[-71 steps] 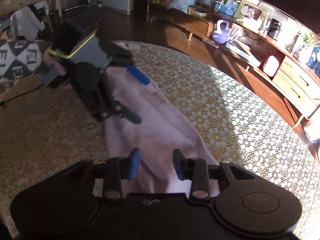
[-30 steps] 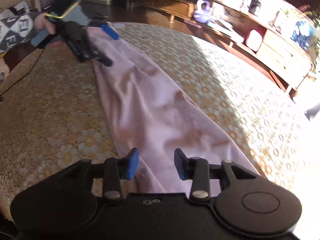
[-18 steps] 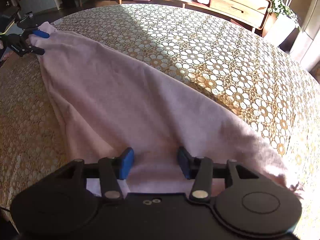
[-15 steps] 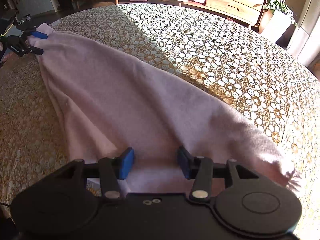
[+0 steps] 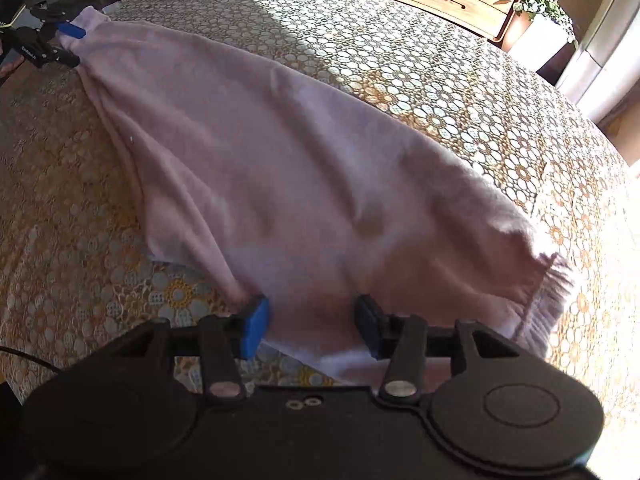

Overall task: Fold clothes
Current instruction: 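Release the sweatshirt with the right gripper and smooth the fold, then grasp the end of the pink sweatshirt strip with the left gripper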

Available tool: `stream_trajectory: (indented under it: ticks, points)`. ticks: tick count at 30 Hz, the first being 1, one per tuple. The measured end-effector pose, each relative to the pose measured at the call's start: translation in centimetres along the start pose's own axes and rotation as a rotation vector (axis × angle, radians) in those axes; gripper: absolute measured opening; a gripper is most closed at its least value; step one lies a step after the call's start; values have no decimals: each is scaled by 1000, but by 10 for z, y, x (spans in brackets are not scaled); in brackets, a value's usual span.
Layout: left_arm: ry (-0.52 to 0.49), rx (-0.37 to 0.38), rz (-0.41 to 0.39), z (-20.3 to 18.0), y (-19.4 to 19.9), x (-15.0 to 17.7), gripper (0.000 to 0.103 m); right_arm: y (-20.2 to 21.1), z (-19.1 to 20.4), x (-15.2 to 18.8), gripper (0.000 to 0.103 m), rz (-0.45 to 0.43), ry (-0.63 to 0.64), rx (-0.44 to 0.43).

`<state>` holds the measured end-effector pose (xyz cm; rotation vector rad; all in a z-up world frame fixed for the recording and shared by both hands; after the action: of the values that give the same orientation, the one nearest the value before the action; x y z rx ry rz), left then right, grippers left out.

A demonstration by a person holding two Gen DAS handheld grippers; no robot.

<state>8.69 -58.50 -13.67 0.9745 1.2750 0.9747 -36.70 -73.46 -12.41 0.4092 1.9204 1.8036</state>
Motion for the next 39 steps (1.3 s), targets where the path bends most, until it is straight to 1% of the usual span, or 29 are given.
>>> stream_trajectory:
  ticks: [3,7,10,13,16,18,19,20,22,24,27,32,35,39]
  points:
    - [1,-2,1,0,0,1,103,1,-19,15,103,-9,-57,-3]
    - [6,5,10,2,1,0,103,7,-29,20,103,-1,-77,7]
    - [6,7,13,2,0,0,103,12,-44,21,103,-54,-149,13]
    - [6,14,12,3,0,1,103,0,-61,28,103,-60,-205,12]
    - [5,14,14,4,0,0,103,-1,-62,27,103,-62,-230,0]
    - [1,5,12,3,2,0,103,0,-55,21,103,-41,-205,41]
    - [-4,-8,7,1,5,1,103,4,-48,16,103,-42,-179,70]
    - [-8,-17,-7,-1,10,3,103,10,-40,10,103,-63,-147,98]
    - [-7,-18,-49,-2,24,11,103,23,-14,-6,103,-130,-65,129]
    - [31,-7,-66,4,34,22,103,31,15,-24,103,-196,27,147]
    - [100,4,-81,14,48,39,103,32,68,-61,103,-258,184,116]
    - [227,31,-95,35,60,66,103,29,171,-128,103,-344,429,28]
    - [263,40,-81,39,61,78,103,21,221,-172,103,-382,560,-9]
    - [279,33,-80,37,62,90,103,5,272,-215,103,-404,669,-16]
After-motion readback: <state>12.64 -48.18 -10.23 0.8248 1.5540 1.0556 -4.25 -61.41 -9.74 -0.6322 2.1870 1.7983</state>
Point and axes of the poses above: each gripper's, at about its wrist camera, not at the fingertips, and y roughly against the way its jaws point, z to its left, x to its underside, the point moved 2 cm from there along -y, roughly the way its jaws point, and after that the axes turned 14 degrees about z, right-handed, at the moved point
